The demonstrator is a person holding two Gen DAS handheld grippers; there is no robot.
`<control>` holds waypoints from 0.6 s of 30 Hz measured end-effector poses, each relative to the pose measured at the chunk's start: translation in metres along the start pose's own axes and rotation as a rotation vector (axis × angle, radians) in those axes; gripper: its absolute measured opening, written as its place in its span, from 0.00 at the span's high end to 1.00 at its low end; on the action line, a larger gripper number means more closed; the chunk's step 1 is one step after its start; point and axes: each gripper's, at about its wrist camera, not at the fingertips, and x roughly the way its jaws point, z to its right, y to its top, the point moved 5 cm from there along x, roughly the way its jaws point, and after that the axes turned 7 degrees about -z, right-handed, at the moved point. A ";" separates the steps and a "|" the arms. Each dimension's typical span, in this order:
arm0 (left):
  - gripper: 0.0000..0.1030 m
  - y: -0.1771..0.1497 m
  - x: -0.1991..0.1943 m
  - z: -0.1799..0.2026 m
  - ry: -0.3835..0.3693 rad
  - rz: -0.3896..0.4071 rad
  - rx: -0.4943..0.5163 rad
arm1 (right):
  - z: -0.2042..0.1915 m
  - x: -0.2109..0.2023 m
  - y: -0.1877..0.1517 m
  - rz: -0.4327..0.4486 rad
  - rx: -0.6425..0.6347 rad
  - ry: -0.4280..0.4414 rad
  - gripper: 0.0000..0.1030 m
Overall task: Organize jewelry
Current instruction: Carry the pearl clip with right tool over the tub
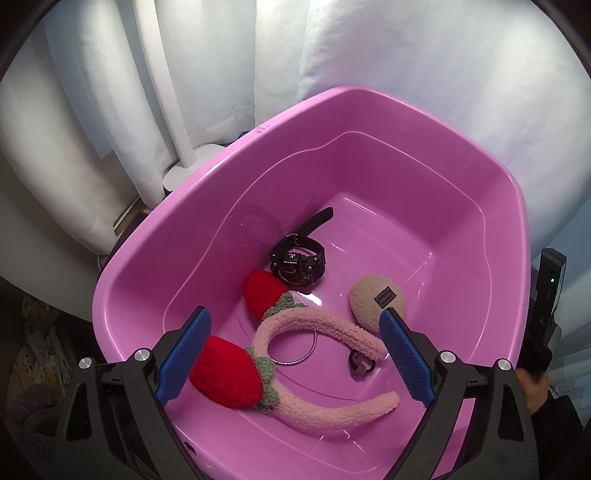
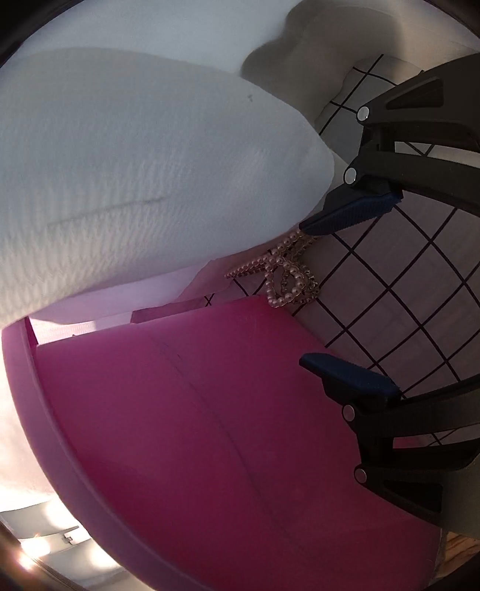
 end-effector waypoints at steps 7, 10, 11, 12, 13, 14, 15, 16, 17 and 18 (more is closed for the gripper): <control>0.12 -0.003 0.012 -0.004 0.010 -0.034 -0.012 | 0.006 0.030 0.012 -0.034 -0.051 -0.033 0.38; 0.12 -0.003 0.013 -0.007 0.016 -0.035 -0.024 | 0.006 0.044 0.014 -0.062 -0.064 -0.050 0.39; 0.12 -0.003 0.013 -0.008 0.016 -0.037 -0.026 | 0.006 0.049 0.013 -0.078 -0.070 -0.067 0.39; 0.12 -0.004 0.014 -0.008 0.015 -0.040 -0.029 | 0.005 0.055 0.012 -0.092 -0.075 -0.077 0.39; 0.12 -0.004 0.014 -0.008 0.014 -0.041 -0.032 | 0.005 0.058 0.011 -0.100 -0.079 -0.086 0.39; 0.12 -0.004 0.014 -0.008 0.014 -0.042 -0.034 | 0.004 0.058 0.010 -0.087 -0.088 -0.098 0.42; 0.12 -0.004 0.013 -0.008 0.015 -0.041 -0.034 | 0.002 0.058 0.009 -0.078 -0.090 -0.093 0.48; 0.12 -0.004 0.012 -0.008 0.015 -0.039 -0.033 | 0.000 0.056 0.008 -0.069 -0.086 -0.084 0.52; 0.12 -0.004 0.012 -0.008 0.017 -0.037 -0.032 | -0.001 0.054 0.007 -0.061 -0.082 -0.086 0.55; 0.12 -0.004 0.012 -0.008 0.018 -0.037 -0.031 | -0.001 0.052 0.004 -0.062 -0.080 -0.089 0.57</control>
